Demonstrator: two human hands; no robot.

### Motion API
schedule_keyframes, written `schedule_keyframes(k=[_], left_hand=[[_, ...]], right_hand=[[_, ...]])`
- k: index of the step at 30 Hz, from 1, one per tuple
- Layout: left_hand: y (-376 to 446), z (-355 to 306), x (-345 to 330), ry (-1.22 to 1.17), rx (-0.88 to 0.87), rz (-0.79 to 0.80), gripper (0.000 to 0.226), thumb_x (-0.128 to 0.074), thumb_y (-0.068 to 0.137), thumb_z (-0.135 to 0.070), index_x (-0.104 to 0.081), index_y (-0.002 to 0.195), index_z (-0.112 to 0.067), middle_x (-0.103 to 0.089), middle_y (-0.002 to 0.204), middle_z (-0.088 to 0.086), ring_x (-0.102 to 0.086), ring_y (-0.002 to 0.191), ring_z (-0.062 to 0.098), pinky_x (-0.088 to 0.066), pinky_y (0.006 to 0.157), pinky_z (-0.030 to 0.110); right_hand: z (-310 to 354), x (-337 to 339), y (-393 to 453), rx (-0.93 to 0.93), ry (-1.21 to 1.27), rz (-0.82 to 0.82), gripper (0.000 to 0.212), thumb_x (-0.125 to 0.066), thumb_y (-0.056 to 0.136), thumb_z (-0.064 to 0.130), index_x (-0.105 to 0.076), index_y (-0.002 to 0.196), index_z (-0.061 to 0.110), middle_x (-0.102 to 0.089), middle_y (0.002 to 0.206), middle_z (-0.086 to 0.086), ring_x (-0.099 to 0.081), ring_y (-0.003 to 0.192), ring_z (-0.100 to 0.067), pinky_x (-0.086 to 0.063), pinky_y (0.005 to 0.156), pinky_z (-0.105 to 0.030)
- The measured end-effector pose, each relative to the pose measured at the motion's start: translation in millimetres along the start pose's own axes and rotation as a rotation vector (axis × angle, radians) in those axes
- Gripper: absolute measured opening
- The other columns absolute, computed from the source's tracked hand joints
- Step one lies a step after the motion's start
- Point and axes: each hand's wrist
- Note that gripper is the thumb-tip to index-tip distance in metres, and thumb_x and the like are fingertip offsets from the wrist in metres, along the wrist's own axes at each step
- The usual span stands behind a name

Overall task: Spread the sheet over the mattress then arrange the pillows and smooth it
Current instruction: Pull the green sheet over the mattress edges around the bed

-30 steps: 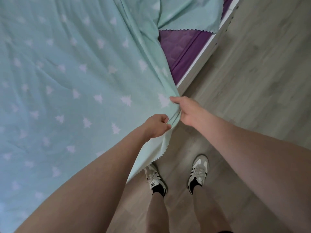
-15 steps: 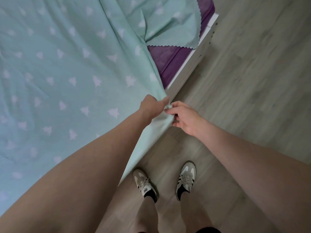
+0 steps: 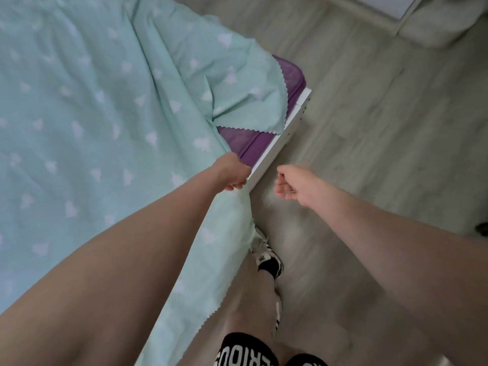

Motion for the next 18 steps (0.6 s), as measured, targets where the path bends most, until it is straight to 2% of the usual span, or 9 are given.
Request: schedule_keyframes(k=[2,5,7,10,12,13,15,18], left_hand=[[17.2,-20.0,21.0,0.054,-0.052,-0.039,0.027,-0.048,0.091,-0.016,-0.065,0.082,0.002,-0.072,0.085,0.014,-0.070,0.080,0.033,-0.057,0.072,0.034],[35.8,-42.7,54.1,0.203,-0.129,-0.152,0.029,-0.045,0.089,-0.017,-0.044,0.061,-0.009,-0.053,0.062,0.007,-0.050,0.062,0.026,-0.037,0.052,0.027],[50.8,-53.6,80.9,0.248,-0.128,-0.180,0.033,-0.044,0.090,-0.019,-0.039,0.058,-0.011,-0.047,0.057,0.005,-0.046,0.057,0.024,-0.030,0.047,0.028],[72.1,-63.9,110.4,0.265,-0.089,-0.189,0.033,-0.045,0.089,-0.020,-0.039,0.059,-0.010,-0.048,0.059,0.006,-0.047,0.056,0.024,-0.030,0.047,0.028],[85.1,-72.1,123.2,0.241,-0.049,-0.197,0.023,-0.045,0.089,-0.021,-0.046,0.070,-0.009,-0.052,0.068,0.006,-0.051,0.063,0.024,-0.037,0.052,0.029],[92.0,-75.8,126.5,0.219,-0.033,-0.191,0.018,-0.045,0.090,-0.022,-0.052,0.082,-0.008,-0.056,0.078,0.006,-0.053,0.071,0.025,-0.042,0.059,0.031],[110.5,-85.5,131.0,0.164,0.002,-0.178,0.028,-0.047,0.092,-0.025,-0.054,0.111,-0.006,-0.061,0.102,0.009,-0.056,0.087,0.026,-0.050,0.077,0.036],[138.5,-97.3,130.7,0.086,0.037,-0.163,0.041,-0.051,0.092,-0.025,-0.047,0.128,-0.005,-0.060,0.123,0.012,-0.058,0.107,0.029,-0.049,0.092,0.039]], right_hand=[[36.7,3.3,9.4,-0.005,-0.040,-0.022,0.013,-0.054,0.092,0.019,-0.059,0.102,0.011,-0.062,0.076,-0.006,-0.060,0.055,-0.017,-0.050,0.043,-0.022],[95.8,2.0,24.6,0.008,-0.144,-0.067,0.015,-0.052,0.094,0.016,-0.056,0.107,0.009,-0.057,0.073,-0.006,-0.055,0.054,-0.018,-0.052,0.050,-0.027],[140.4,-2.1,35.8,0.033,-0.223,-0.090,0.014,-0.050,0.093,0.012,-0.055,0.105,0.008,-0.054,0.073,-0.007,-0.049,0.052,-0.017,-0.045,0.051,-0.025],[185.9,-6.0,57.6,0.102,-0.308,-0.143,0.030,-0.050,0.088,0.013,-0.054,0.117,0.003,-0.058,0.084,-0.011,-0.049,0.054,-0.018,-0.038,0.048,-0.021],[203.9,-10.0,70.6,0.099,-0.353,-0.129,0.040,-0.053,0.087,0.015,-0.050,0.124,0.000,-0.060,0.091,-0.013,-0.052,0.061,-0.019,-0.041,0.049,-0.023],[210.5,-11.3,77.7,0.084,-0.369,-0.126,0.044,-0.054,0.086,0.016,-0.048,0.127,0.001,-0.061,0.098,-0.013,-0.053,0.065,-0.020,-0.042,0.050,-0.024],[228.6,-11.7,99.6,0.050,-0.372,-0.110,0.048,-0.057,0.083,0.018,-0.049,0.128,0.003,-0.062,0.108,-0.010,-0.054,0.075,-0.023,-0.044,0.054,-0.026],[247.9,-11.0,133.9,-0.001,-0.425,-0.049,0.051,-0.063,0.077,0.020,-0.050,0.123,0.003,-0.057,0.107,-0.009,-0.052,0.081,-0.025,-0.047,0.068,-0.032]])
Point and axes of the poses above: each hand's wrist, its own y-axis towards the middle knuckle, its own x-axis out of the back of the hand, z = x × y
